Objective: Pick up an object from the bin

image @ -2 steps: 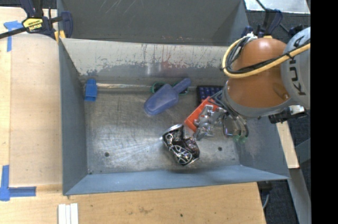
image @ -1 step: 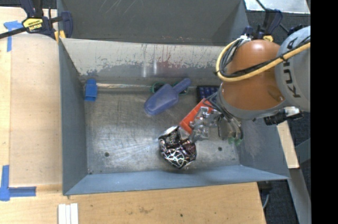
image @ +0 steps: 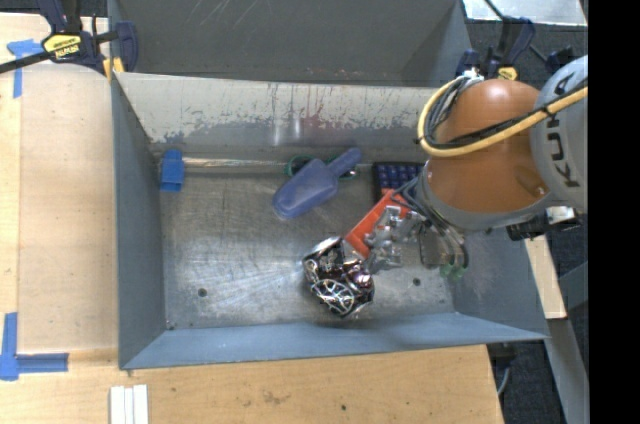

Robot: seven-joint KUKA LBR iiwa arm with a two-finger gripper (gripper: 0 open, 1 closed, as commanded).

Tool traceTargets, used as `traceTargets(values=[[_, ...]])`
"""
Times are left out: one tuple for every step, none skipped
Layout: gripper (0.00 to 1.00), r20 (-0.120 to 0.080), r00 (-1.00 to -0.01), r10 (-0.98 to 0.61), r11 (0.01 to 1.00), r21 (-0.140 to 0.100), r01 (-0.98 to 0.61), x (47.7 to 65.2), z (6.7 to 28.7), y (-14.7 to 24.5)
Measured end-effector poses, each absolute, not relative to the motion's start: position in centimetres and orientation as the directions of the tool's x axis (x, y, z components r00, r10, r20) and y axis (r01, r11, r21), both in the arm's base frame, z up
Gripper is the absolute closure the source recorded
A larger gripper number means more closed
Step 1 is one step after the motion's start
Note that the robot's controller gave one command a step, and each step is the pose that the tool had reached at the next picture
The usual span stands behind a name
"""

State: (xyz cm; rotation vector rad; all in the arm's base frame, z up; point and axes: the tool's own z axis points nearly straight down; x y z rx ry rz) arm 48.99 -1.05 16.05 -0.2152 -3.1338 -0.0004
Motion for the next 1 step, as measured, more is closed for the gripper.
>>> traceTargets(values=[[1.00,-0.003,-0.990,0.143,0.990,-0.001,0.143,49.63,16.23,-0.11]])
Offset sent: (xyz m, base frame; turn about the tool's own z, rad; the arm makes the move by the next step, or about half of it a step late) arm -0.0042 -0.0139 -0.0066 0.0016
